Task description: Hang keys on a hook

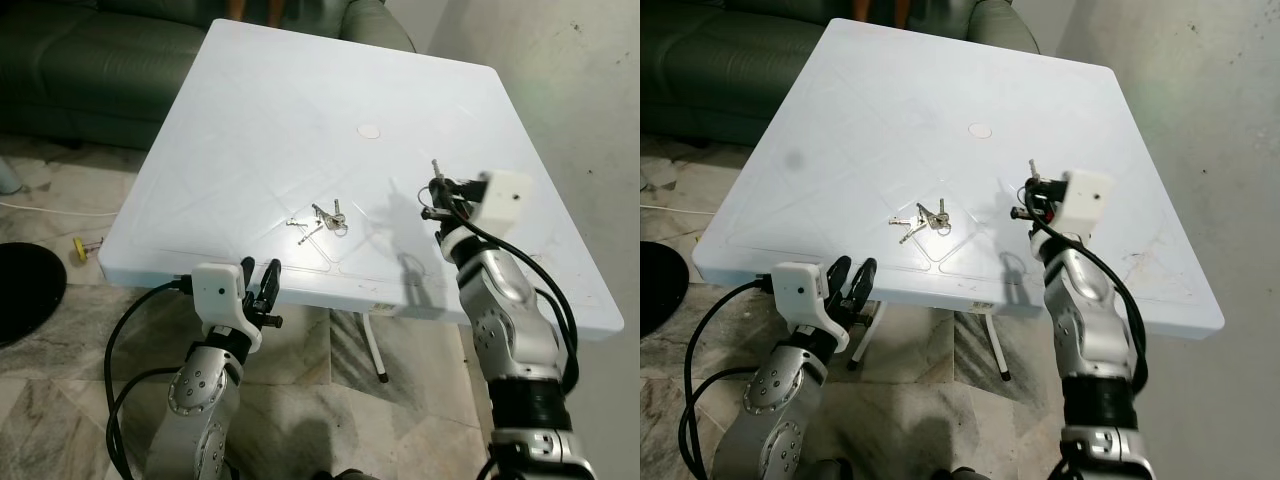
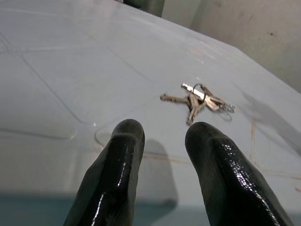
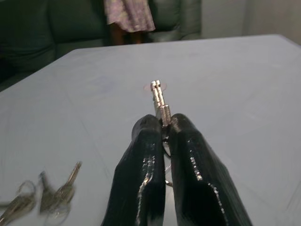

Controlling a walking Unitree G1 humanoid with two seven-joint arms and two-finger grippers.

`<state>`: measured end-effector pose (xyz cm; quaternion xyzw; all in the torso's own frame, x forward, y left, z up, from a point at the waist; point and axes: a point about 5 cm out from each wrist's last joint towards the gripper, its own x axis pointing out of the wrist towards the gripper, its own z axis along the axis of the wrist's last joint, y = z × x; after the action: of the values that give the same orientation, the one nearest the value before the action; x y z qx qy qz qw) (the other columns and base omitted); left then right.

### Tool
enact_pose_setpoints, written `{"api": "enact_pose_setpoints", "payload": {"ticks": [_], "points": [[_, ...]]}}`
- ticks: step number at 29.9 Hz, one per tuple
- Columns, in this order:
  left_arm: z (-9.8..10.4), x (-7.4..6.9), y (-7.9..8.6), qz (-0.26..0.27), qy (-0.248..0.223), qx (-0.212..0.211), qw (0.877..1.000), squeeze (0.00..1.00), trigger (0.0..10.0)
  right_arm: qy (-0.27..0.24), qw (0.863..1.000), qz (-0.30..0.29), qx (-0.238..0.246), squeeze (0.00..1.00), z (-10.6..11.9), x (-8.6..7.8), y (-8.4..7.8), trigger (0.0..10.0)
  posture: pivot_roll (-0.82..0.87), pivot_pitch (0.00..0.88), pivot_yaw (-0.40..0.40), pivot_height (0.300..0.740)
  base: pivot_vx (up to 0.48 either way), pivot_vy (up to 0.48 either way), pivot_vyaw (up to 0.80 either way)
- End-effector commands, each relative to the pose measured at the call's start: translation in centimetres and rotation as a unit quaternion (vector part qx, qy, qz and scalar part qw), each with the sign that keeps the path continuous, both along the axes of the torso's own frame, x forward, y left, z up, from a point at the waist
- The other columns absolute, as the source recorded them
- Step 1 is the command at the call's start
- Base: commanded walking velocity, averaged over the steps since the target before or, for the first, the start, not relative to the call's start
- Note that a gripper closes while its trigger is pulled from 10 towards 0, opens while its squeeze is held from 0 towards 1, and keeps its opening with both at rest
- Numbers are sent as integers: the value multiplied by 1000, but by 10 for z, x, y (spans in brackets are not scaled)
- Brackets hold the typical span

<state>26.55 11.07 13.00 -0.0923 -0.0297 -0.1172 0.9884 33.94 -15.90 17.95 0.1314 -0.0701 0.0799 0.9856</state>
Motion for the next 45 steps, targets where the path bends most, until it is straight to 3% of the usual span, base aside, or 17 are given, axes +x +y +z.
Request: {"api": "enact_pose_setpoints", "payload": {"ticks": [1, 9, 13, 16, 21, 27, 31, 36, 45], "points": [[-3, 0, -3, -1, 6, -3, 1000, 0, 10000, -18, 1000, -5, 1, 0, 6, -4, -7, 10000, 137, 121, -166, 736, 0, 0, 0], [5, 12, 1, 0, -14, -2, 1000, 0, 10000, -82, 996, 38, 17, 0, 8, -30, -11, 10000, 125, 92, -154, 736, 0, 0, 0], [7, 12, 3, 0, -29, 0, 1000, 0, 10000, -84, 996, 36, 24, 0, 4, -38, -15, 10000, 125, 83, -147, 736, 0, 0, 0], [8, 9, 7, -11, -40, -22, 999, 0, 10000, -86, 996, 29, 19, 0, -5, -49, -16, 10000, 129, 70, -133, 736, 0, 0, 0], [7, 10, 18, 12, -42, -24, 999, 0, 10000, -84, 996, 9, -3, 0, -13, -56, -15, 10000, 128, 48, -116, 736, 0, 0, 0], [-1, 12, 29, 20, -37, -19, 999, 0, 10000, -71, 997, -10, -25, 0, -26, -59, -18, 10000, 127, 22, -104, 736, 0, 0, 0], [1, 22, 44, 43, -33, -12, 998, 0, 10000, -43, 994, -31, -94, 0, -34, -56, -22, 10000, 130, 15, -91, 736, 0, 0, 0], [4, 29, 50, 55, -31, -11, 998, 0, 10000, -24, 996, -37, -82, 0, -38, -54, -20, 10000, 140, 11, -90, 736, 0, 0, -407], [5, 40, 44, 44, -32, -9, 998, 0, 10000, -19, 997, -26, -76, 0, -41, -50, -1, 10000, 148, 0, -76, 736, 0, 0, -763]]}}
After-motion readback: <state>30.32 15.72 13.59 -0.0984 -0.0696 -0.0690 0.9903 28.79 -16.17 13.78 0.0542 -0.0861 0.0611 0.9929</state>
